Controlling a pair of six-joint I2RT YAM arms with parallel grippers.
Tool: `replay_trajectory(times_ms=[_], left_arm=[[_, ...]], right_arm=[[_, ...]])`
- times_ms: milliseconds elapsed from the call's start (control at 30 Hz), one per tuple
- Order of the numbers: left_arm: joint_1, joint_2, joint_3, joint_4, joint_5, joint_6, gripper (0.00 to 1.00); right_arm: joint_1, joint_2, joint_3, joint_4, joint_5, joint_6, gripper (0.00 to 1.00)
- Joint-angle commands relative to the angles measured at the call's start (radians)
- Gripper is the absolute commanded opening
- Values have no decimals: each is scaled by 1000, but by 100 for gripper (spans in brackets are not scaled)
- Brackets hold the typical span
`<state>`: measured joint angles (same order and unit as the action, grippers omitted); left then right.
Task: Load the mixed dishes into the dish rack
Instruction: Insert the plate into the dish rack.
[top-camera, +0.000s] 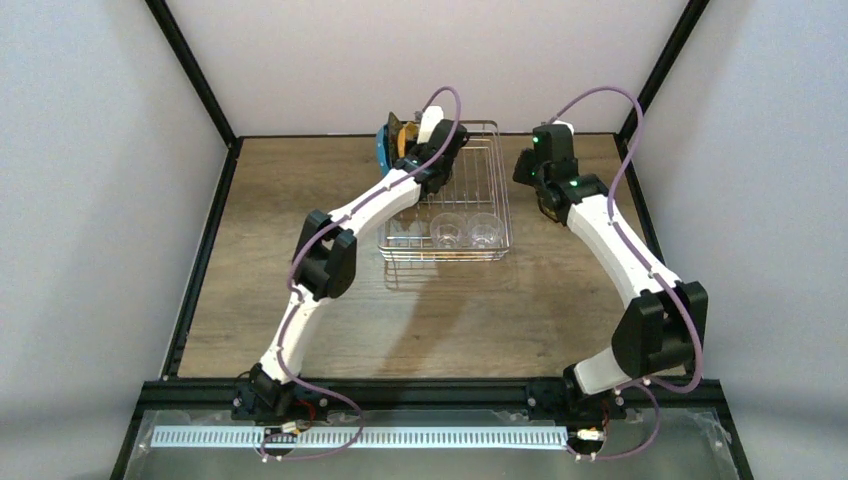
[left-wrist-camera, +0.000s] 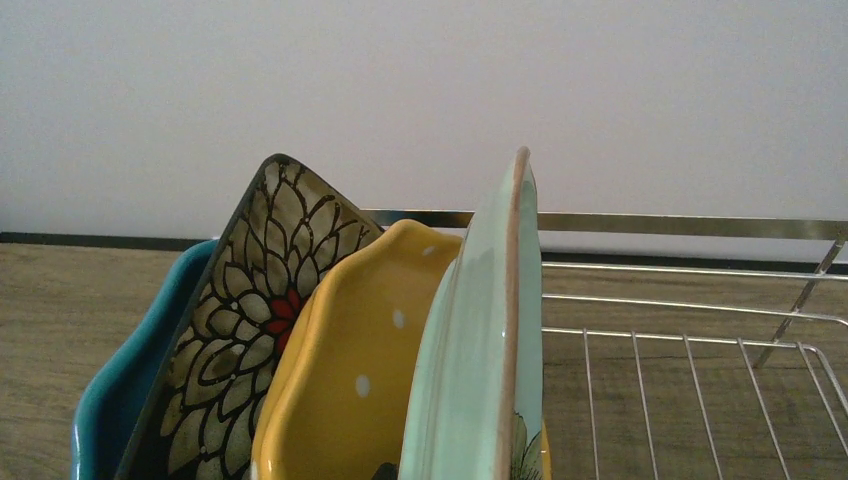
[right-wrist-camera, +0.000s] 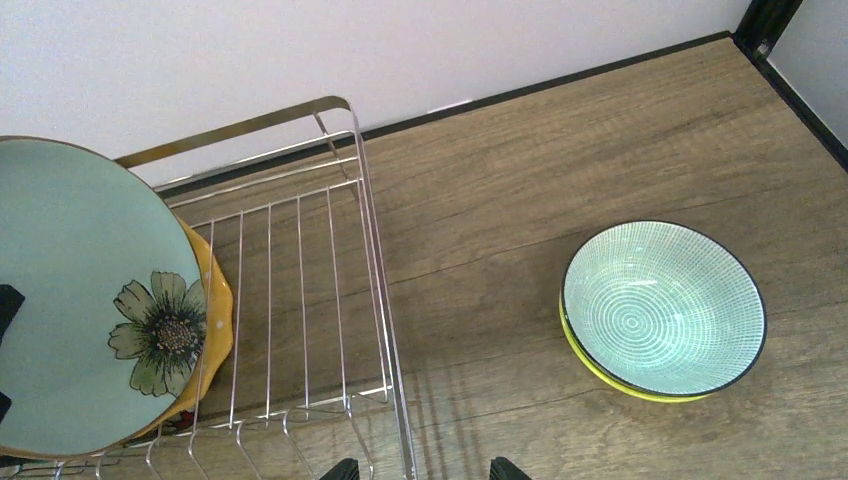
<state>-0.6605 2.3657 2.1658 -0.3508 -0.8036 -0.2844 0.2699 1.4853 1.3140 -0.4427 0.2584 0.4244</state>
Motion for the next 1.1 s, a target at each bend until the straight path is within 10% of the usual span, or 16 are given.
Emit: replay_trajectory(times_ms=[0, 1067], left_arm=[[4, 2, 43, 101, -12, -29, 3], [9, 55, 11, 92, 22, -89, 3]], right_arm=[[2, 21, -1, 19, 22, -6, 77], [1, 66, 11, 29, 41, -10, 77]])
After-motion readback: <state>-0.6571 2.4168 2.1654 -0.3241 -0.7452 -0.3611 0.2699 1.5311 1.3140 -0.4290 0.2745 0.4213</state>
